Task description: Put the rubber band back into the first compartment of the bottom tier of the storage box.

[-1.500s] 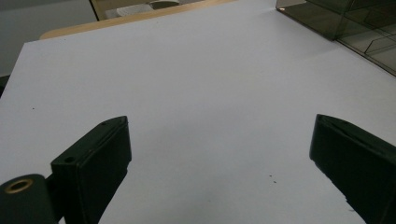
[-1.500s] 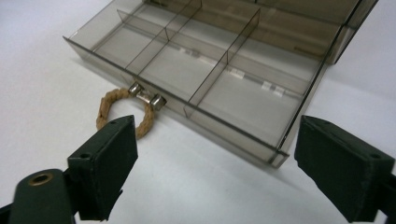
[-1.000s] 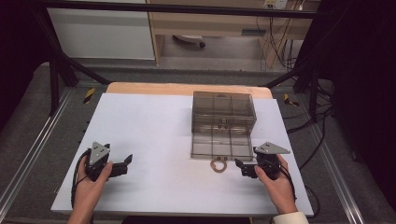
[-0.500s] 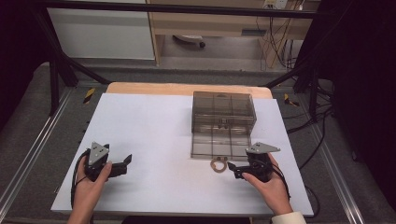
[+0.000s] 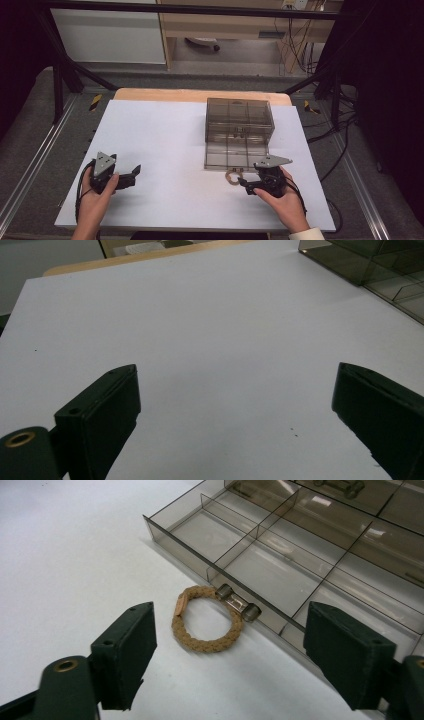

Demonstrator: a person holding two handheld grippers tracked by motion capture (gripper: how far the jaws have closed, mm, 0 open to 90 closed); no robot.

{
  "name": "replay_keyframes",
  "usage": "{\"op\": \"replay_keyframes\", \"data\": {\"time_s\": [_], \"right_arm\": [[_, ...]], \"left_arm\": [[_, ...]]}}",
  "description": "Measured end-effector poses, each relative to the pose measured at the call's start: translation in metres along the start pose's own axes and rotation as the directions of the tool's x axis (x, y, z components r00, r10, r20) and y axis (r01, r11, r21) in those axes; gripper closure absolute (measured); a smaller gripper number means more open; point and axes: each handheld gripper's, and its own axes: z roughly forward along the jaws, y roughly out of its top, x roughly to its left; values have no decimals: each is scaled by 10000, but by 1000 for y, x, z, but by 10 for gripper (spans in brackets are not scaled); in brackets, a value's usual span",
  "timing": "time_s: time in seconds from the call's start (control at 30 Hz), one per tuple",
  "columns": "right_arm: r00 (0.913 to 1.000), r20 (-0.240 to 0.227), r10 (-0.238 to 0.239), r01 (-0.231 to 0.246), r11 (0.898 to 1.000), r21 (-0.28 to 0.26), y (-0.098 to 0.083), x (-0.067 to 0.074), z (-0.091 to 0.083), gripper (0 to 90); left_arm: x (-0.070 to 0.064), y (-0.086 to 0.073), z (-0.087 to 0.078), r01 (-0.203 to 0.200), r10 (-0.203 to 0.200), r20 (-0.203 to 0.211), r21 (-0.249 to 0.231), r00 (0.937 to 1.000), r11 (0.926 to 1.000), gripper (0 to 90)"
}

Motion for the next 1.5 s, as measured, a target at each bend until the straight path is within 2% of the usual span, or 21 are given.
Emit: {"op": "replay_keyframes", "data": {"time_s": [0.37, 0.5, 0.73, 0.93, 1.13, 1.5], "right_arm": [[9997, -17, -227, 227, 9993, 287, 0, 10, 6, 334], [9987, -300, -409, 421, 9983, 391, 0, 13, 6, 438], [9964, -461, -717, 737, 9963, 438, 1, 22, 10, 566], [9951, -640, -752, 792, 9949, 630, 0, 26, 13, 685], [9937, -678, -895, 949, 9922, 806, 1, 27, 22, 724], [9923, -643, -1054, 1138, 9830, 1444, 1, 25, 45, 713]], "left_arm": [[-2, 1, 0, -72, 73, 119, -33, 9999, 10000, 42], [-2, 1, 1, -53, 53, 123, -35, 9999, 10000, 42], [1, 1, 0, 438, -438, 15, -98, 9990, 9990, 41], [-1, 2, 2, 344, -344, 84, -35, 9994, 9994, 42], [0, 1, 1, 270, -270, 3, 8, 9996, 9996, 43], [-1, 1, 2, 121, -121, 86, 77, 9999, 9999, 45]]}}
